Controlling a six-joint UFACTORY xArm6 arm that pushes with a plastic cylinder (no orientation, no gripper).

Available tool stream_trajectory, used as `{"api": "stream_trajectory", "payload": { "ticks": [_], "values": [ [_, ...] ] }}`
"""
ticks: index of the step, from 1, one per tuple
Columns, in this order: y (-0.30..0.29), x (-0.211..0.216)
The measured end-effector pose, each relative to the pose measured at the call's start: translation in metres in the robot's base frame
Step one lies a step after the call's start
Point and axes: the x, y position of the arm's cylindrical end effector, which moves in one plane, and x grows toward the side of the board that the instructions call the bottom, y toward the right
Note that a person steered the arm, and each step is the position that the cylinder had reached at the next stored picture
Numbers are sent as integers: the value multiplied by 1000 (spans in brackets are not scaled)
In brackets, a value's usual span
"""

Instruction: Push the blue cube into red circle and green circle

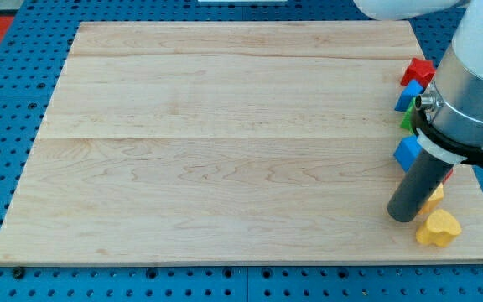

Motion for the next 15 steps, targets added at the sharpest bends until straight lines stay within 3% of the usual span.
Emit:
{"api": "stream_trajectory", "payload": {
  "ticks": [5, 7, 10, 11, 12, 15],
  "values": [
    [14, -13],
    [-36, -30],
    [-49, -193],
    [-49, -201],
    [-18, -201],
    [-11, -112]
  ]
}}
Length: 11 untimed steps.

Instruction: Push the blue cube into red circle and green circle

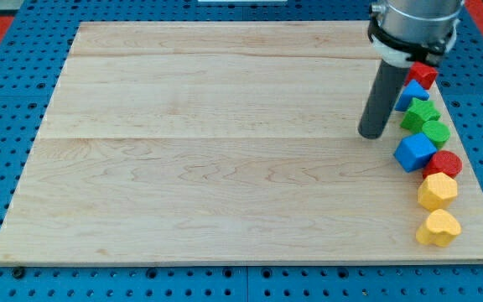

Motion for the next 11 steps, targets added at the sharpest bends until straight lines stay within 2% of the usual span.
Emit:
{"api": "stream_trajectory", "payload": {
  "ticks": [3, 4, 6, 11],
  "values": [
    [6, 79],
    [6, 79],
    [-4, 34],
    [38, 27]
  ]
}}
